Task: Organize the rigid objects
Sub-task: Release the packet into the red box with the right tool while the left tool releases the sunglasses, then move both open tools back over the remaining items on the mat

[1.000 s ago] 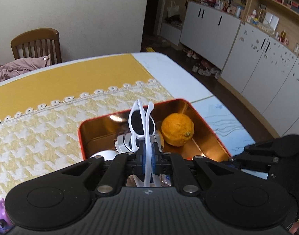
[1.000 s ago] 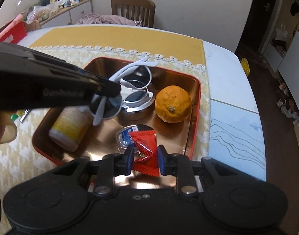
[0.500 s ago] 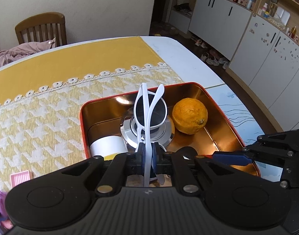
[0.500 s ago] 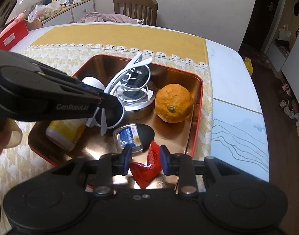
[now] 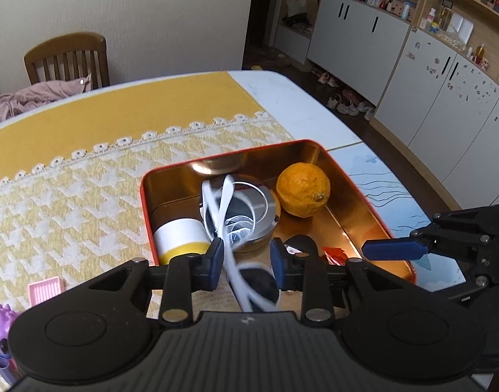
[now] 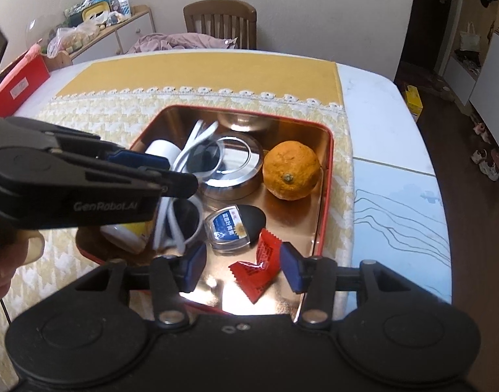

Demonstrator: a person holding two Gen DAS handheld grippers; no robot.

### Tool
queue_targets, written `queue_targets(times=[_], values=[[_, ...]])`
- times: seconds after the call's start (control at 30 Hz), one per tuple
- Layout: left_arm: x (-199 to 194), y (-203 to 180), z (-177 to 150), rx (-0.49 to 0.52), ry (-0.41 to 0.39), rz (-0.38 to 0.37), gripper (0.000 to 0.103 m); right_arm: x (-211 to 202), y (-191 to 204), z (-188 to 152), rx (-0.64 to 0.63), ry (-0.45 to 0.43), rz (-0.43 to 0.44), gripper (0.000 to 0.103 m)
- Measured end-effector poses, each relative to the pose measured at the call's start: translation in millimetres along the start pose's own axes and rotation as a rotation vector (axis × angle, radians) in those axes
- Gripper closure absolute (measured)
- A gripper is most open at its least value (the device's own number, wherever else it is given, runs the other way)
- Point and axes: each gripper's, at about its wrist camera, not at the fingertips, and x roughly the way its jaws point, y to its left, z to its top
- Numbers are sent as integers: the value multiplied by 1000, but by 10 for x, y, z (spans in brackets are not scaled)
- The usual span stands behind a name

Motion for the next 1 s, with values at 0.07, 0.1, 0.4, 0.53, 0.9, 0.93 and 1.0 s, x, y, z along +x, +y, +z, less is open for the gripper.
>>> queue_targets(times=[0.07,0.1,0.4,0.53,0.9,0.93,1.0], values=[[-85,-7,-11,3,-21,-4,73,-47,9,10,6,-9,0,51],[-131,-12,-13,6,-32,-6,73,-74,16,11,9,-14,0,50],[-527,56,-87,23,-96,-37,73,-354,95,9,41,-61,5,39],[-717,177,-148,1,-124,-41,52,-483,144,-3,62,-92,17,33],[-1216,694,-372,-38,-178,-11,37,-692,480,-51,88,-170,40,13],[-1259,739,-399,-33,-182,-2,35,-689,527,-49,89,-173,44,12],[-1350,838,-462,-30,-194,22,33,-696,631,-44,92,-180,53,9]])
